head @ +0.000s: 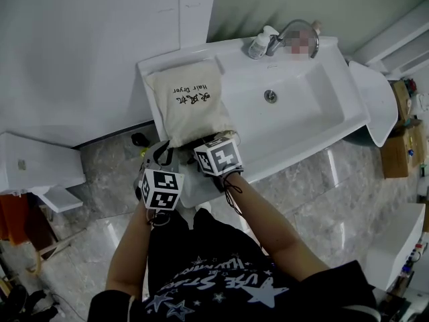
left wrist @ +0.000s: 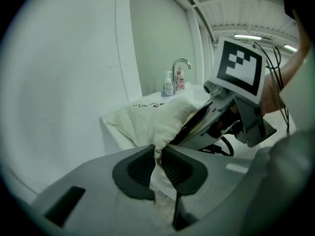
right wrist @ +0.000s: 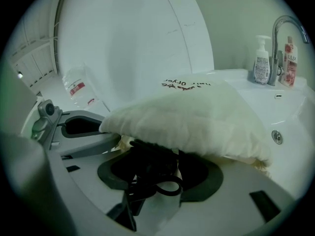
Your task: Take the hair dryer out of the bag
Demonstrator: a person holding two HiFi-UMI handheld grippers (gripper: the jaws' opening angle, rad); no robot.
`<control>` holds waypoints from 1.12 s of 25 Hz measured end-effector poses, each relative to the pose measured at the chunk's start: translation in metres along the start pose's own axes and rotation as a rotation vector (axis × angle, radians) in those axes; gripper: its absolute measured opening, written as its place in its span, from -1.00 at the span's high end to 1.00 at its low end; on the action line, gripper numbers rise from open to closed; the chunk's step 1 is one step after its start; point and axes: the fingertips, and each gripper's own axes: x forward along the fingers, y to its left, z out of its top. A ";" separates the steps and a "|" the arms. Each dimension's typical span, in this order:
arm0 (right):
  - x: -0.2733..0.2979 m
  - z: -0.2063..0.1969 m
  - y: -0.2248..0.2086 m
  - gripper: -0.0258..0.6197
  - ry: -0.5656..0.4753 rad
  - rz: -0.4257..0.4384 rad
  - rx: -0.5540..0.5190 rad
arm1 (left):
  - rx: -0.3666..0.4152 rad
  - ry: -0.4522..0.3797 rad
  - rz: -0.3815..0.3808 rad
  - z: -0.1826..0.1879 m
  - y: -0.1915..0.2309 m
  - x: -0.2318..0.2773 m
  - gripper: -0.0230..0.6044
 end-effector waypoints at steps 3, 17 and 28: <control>-0.004 -0.002 -0.002 0.15 0.000 0.018 -0.008 | 0.009 0.014 0.006 -0.001 0.000 0.003 0.77; -0.044 -0.034 0.004 0.16 0.087 0.114 -0.103 | -0.023 0.028 0.052 -0.001 0.003 0.002 0.77; -0.086 -0.076 0.011 0.16 0.172 0.184 -0.191 | -0.024 0.037 0.074 -0.002 0.001 0.001 0.77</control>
